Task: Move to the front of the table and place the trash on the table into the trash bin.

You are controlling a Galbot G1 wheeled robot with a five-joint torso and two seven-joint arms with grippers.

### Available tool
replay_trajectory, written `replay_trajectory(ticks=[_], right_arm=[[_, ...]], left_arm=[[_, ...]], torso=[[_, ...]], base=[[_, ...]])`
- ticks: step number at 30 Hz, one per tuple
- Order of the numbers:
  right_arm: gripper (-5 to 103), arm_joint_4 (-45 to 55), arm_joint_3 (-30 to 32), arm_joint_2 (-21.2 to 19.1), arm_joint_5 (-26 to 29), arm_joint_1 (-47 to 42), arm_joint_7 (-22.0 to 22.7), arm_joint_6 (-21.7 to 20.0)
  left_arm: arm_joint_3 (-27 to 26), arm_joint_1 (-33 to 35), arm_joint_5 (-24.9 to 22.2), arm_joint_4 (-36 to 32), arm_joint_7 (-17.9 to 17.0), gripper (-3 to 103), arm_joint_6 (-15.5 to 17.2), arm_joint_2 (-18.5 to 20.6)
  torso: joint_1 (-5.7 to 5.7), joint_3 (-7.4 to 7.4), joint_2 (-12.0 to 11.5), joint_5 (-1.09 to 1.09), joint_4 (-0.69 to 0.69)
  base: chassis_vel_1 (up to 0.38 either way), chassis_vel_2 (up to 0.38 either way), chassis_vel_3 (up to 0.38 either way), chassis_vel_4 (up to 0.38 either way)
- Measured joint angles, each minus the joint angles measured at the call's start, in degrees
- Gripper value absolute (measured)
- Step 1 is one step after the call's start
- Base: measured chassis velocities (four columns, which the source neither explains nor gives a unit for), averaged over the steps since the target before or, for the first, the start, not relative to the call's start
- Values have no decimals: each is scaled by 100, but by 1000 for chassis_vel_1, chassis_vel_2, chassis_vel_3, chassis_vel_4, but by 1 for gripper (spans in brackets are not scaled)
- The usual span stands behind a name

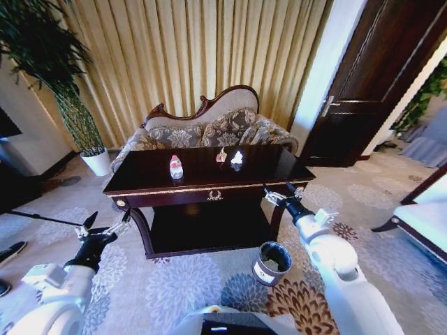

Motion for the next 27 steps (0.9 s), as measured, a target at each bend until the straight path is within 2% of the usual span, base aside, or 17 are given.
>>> replay_trajectory(ticks=[27], right_arm=[[100,-61,-47,-5,-5,42,-18,-4]], left_arm=[[-42,13,-4,0,2,100,-14,11]], torso=[[1,0,-1,0,0]], base=[[-95,99,100,-101]])
